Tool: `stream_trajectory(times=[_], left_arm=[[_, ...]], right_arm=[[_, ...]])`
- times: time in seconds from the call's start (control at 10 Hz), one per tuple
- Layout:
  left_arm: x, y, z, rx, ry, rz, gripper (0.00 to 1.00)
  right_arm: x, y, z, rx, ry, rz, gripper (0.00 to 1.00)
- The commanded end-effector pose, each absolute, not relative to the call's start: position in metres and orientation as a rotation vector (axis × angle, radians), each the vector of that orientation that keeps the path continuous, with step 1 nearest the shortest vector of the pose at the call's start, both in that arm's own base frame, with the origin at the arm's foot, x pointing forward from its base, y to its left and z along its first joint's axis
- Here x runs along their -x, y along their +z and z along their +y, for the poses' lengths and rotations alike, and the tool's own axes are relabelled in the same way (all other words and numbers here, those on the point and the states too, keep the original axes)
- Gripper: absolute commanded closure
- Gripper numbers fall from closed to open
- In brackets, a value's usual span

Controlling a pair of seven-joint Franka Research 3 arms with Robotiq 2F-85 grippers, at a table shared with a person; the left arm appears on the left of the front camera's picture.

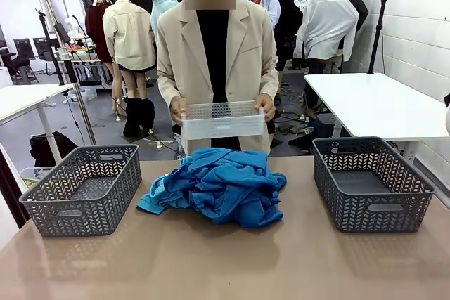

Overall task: Sort the tops and bottoms.
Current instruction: Lift clothes from the center of the table with your left hand.

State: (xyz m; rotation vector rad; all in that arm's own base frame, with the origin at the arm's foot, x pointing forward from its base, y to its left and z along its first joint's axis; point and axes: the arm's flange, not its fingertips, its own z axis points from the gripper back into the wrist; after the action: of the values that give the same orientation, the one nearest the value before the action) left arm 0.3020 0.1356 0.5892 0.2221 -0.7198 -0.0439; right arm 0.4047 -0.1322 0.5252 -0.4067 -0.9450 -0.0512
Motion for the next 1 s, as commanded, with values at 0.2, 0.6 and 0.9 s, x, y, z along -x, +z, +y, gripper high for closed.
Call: stream_trajectory(times=[0.2,0.6,0.9], left_arm=[[-0.3047,0.5886,0.1366,-0.222,-0.049,-0.730,0.00],[-0.3047,0.5886,0.1366,-0.222,-0.049,-0.730,0.00],[-0.3047,0.5886,0.1366,-0.222,-0.049,-0.730,0.00]], right_arm=[[-0.4030,0.5267,-0.1336,0.414,-0.045,-0.937,0.00],[-0.4030,0.5267,-0.1336,0.414,-0.045,-0.937,0.00],[-0.4030,0.5267,-0.1336,0.414,-0.045,-0.937,0.00]])
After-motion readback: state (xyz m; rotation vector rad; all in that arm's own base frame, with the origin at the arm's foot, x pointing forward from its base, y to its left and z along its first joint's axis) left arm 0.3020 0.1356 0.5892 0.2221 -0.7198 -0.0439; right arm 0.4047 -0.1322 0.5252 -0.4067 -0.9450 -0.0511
